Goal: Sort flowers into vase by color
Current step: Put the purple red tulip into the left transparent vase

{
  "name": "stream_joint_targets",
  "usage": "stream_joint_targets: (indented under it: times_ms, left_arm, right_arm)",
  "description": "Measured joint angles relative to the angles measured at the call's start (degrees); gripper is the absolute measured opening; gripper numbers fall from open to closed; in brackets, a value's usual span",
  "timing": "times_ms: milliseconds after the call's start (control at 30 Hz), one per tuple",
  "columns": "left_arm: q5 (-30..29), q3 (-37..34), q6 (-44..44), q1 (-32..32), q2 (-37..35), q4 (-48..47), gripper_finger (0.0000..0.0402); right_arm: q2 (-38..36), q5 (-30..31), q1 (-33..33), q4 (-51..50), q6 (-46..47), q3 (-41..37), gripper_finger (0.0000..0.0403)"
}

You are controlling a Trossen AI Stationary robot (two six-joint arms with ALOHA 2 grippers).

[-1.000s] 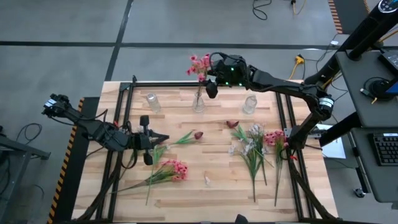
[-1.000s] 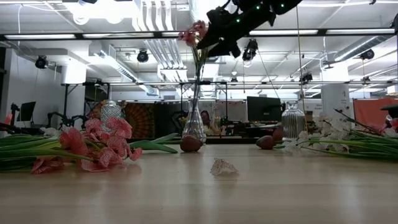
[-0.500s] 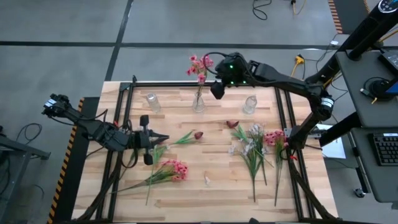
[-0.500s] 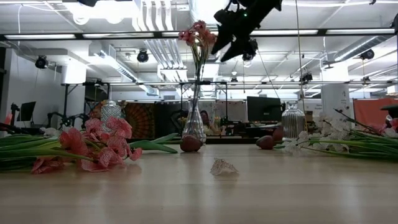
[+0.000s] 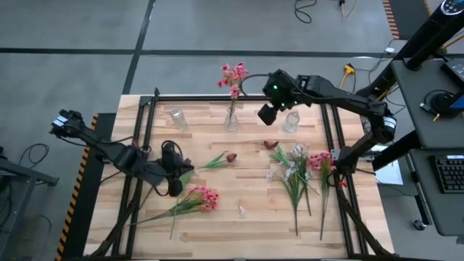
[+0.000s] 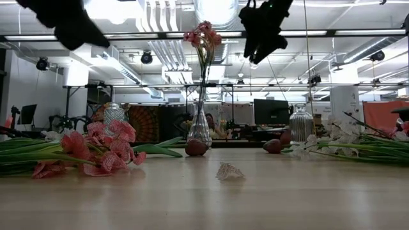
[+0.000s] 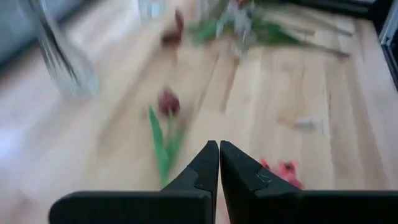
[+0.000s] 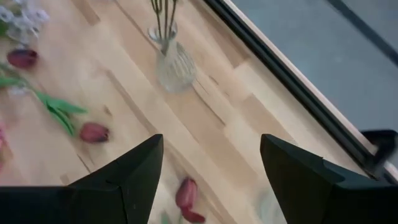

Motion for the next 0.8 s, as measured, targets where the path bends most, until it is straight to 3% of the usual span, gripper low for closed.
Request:
stream_joint_targets:
  times_ms: [267, 467, 533, 633, 800]
  left_arm:
    - [18.2, 0.0, -25.1, 0.0, 3.4, -2.4, 0.0]
    - [25.6, 0.0, -45.0, -4.1, 8.2, -2.5, 0.0]
    - [25.8, 1.1, -50.3, -7.1, 10.3, -3.3, 0.0]
    - [21.0, 4.6, -56.2, -11.8, 13.8, -6.0, 0.0]
    - [16.4, 13.1, -67.0, -15.5, 21.6, -18.2, 0.0]
  right_arm:
    - [-1.1, 4.5, 6.4, -3.2, 2.4, -0.6, 0.0244]
    - [-1.1, 5.4, 11.9, -3.3, 3.1, -1.0, 0.0242]
    - [-1.1, 5.4, 13.8, -3.3, 3.1, -1.0, 0.0242]
    - [-1.2, 5.4, 16.2, -3.3, 2.9, -1.0, 0.0239]
    - [-1.2, 5.4, 19.5, -3.3, 1.7, -1.0, 0.0237]
